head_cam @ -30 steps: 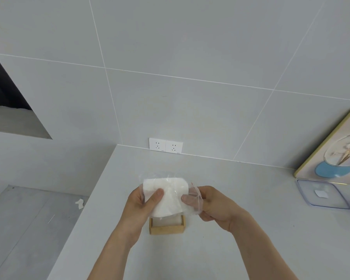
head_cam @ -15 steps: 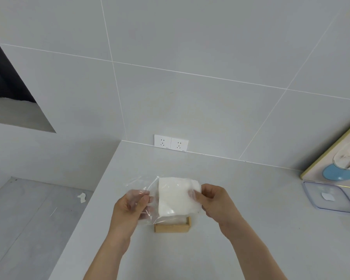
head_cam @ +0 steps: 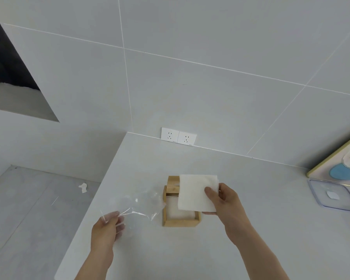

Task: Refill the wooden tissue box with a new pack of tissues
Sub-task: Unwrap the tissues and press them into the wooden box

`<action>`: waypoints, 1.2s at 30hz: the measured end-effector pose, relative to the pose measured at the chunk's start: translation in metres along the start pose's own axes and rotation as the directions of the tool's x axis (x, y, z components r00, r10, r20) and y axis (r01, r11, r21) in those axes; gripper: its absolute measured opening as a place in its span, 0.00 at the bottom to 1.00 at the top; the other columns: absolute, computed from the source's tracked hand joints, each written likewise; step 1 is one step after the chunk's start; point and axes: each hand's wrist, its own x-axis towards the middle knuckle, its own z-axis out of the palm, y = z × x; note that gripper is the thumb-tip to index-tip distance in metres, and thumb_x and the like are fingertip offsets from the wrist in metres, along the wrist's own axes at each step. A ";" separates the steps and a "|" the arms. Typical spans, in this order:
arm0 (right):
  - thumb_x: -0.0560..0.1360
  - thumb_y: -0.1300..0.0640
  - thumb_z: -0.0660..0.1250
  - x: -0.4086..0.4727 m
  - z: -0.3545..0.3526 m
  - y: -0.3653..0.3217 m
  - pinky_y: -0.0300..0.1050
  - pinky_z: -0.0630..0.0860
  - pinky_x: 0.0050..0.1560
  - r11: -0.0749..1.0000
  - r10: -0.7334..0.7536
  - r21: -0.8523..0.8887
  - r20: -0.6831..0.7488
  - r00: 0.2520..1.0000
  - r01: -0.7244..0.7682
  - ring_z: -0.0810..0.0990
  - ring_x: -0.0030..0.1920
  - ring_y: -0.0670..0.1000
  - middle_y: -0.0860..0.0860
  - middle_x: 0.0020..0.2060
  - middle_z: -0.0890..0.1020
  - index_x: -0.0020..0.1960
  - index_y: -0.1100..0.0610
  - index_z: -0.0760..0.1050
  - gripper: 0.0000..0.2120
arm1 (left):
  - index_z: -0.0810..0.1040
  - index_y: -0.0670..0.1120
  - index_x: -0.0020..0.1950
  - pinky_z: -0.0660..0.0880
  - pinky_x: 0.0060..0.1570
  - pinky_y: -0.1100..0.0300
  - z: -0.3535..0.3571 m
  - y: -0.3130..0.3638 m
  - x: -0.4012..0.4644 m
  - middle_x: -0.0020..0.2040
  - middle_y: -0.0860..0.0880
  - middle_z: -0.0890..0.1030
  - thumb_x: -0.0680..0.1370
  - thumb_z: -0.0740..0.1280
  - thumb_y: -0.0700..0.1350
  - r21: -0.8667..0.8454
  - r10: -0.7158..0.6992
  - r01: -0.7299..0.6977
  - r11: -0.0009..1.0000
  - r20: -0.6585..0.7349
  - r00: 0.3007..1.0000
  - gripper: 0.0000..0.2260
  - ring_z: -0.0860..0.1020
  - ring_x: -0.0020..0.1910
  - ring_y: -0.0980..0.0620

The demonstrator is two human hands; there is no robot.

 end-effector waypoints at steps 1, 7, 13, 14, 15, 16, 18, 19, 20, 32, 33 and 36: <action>0.80 0.55 0.69 -0.002 0.002 0.004 0.62 0.84 0.52 1.000 0.024 0.003 -0.004 1.000 -0.024 0.84 0.50 0.59 0.60 0.50 0.85 0.52 0.60 0.80 0.08 | 0.79 0.40 0.60 0.76 0.42 0.56 -0.003 -0.005 0.003 0.45 0.44 0.83 0.81 0.63 0.35 0.014 -0.023 0.023 1.000 -0.003 1.000 0.10 0.80 0.39 0.46; 0.81 0.59 0.67 -0.012 0.015 0.017 0.52 0.87 0.43 0.993 0.116 0.034 -0.050 0.992 -0.115 0.85 0.51 0.55 0.55 0.50 0.86 0.55 0.57 0.80 0.05 | 0.77 0.44 0.61 0.78 0.45 0.51 -0.008 -0.026 0.019 0.47 0.39 0.85 0.76 0.67 0.34 0.154 -0.087 0.093 0.984 -0.049 0.995 0.14 0.81 0.39 0.42; 0.81 0.61 0.64 -0.020 0.022 0.031 0.51 0.86 0.43 0.977 0.209 0.061 -0.088 0.974 -0.204 0.84 0.52 0.54 0.54 0.51 0.86 0.54 0.56 0.81 0.07 | 0.68 0.49 0.70 0.74 0.49 0.48 -0.016 -0.027 0.024 0.53 0.41 0.83 0.75 0.71 0.45 0.542 0.095 0.019 0.840 -0.183 0.979 0.24 0.81 0.50 0.38; 0.81 0.62 0.63 -0.021 0.024 0.033 0.50 0.85 0.42 0.974 0.221 0.063 -0.088 0.971 -0.216 0.84 0.52 0.54 0.53 0.51 0.86 0.54 0.56 0.81 0.08 | 0.65 0.46 0.72 0.74 0.52 0.46 -0.016 -0.026 0.023 0.59 0.39 0.81 0.75 0.73 0.48 0.598 0.137 -0.003 0.802 -0.179 0.974 0.29 0.80 0.55 0.36; 0.81 0.62 0.63 -0.021 0.026 0.034 0.49 0.85 0.41 0.971 0.233 0.067 -0.088 0.969 -0.227 0.84 0.52 0.54 0.53 0.51 0.86 0.53 0.56 0.81 0.09 | 0.63 0.44 0.74 0.73 0.56 0.43 -0.015 -0.025 0.022 0.64 0.37 0.78 0.74 0.75 0.49 0.652 0.192 -0.030 0.758 -0.179 0.965 0.34 0.77 0.61 0.34; 0.81 0.63 0.62 -0.021 0.028 0.035 0.48 0.84 0.40 0.968 0.246 0.075 -0.087 0.965 -0.240 0.84 0.51 0.53 0.53 0.51 0.86 0.53 0.56 0.81 0.09 | 0.62 0.43 0.75 0.71 0.61 0.39 -0.013 -0.024 0.018 0.68 0.35 0.75 0.72 0.77 0.50 0.703 0.266 -0.063 0.708 -0.183 0.946 0.38 0.73 0.66 0.32; 0.81 0.64 0.61 -0.019 0.031 0.037 0.48 0.84 0.40 0.960 0.270 0.098 -0.076 0.960 -0.262 0.84 0.52 0.53 0.52 0.51 0.86 0.53 0.57 0.81 0.11 | 0.63 0.41 0.75 0.67 0.65 0.34 -0.001 -0.018 0.003 0.70 0.33 0.71 0.70 0.79 0.50 0.772 0.432 -0.162 0.614 -0.158 0.888 0.40 0.69 0.69 0.30; 0.81 0.64 0.61 -0.018 0.032 0.037 0.48 0.84 0.41 0.956 0.280 0.109 -0.066 0.958 -0.272 0.84 0.52 0.54 0.53 0.51 0.86 0.54 0.57 0.81 0.11 | 0.64 0.41 0.75 0.67 0.65 0.34 0.007 -0.014 -0.004 0.69 0.33 0.71 0.69 0.79 0.50 0.784 0.502 -0.224 0.579 -0.127 0.855 0.40 0.68 0.69 0.30; 0.81 0.64 0.61 -0.015 0.032 0.036 0.49 0.85 0.42 0.951 0.292 0.120 -0.055 0.955 -0.284 0.84 0.52 0.54 0.53 0.52 0.86 0.54 0.57 0.81 0.11 | 0.64 0.41 0.74 0.67 0.65 0.34 0.016 -0.010 -0.011 0.69 0.34 0.71 0.69 0.79 0.50 0.789 0.561 -0.281 0.547 -0.095 0.823 0.40 0.68 0.69 0.31; 0.80 0.64 0.61 0.013 0.019 0.030 0.48 0.84 0.43 0.926 0.311 0.175 0.149 0.938 -0.335 0.84 0.52 0.53 0.51 0.50 0.87 0.55 0.56 0.83 0.12 | 0.76 0.59 0.55 0.76 0.52 0.54 0.104 0.007 -0.048 0.54 0.56 0.84 0.76 0.67 0.62 0.624 0.397 -0.485 0.613 0.287 0.872 0.11 0.81 0.55 0.52; 0.80 0.64 0.61 0.016 0.018 0.031 0.49 0.85 0.44 0.924 0.313 0.176 0.162 0.936 -0.339 0.84 0.53 0.54 0.52 0.51 0.87 0.55 0.56 0.83 0.12 | 0.75 0.60 0.55 0.78 0.47 0.56 0.104 0.007 -0.047 0.51 0.56 0.85 0.77 0.68 0.61 0.576 0.291 -0.441 0.689 0.337 0.895 0.10 0.83 0.49 0.55; 0.80 0.64 0.61 0.023 0.017 0.034 0.53 0.85 0.51 0.917 0.327 0.172 0.195 0.925 -0.360 0.84 0.56 0.55 0.53 0.53 0.88 0.56 0.56 0.84 0.13 | 0.74 0.60 0.59 0.80 0.49 0.53 0.109 0.004 -0.045 0.50 0.54 0.86 0.76 0.72 0.53 0.553 0.167 -0.364 0.750 0.374 0.912 0.14 0.84 0.47 0.55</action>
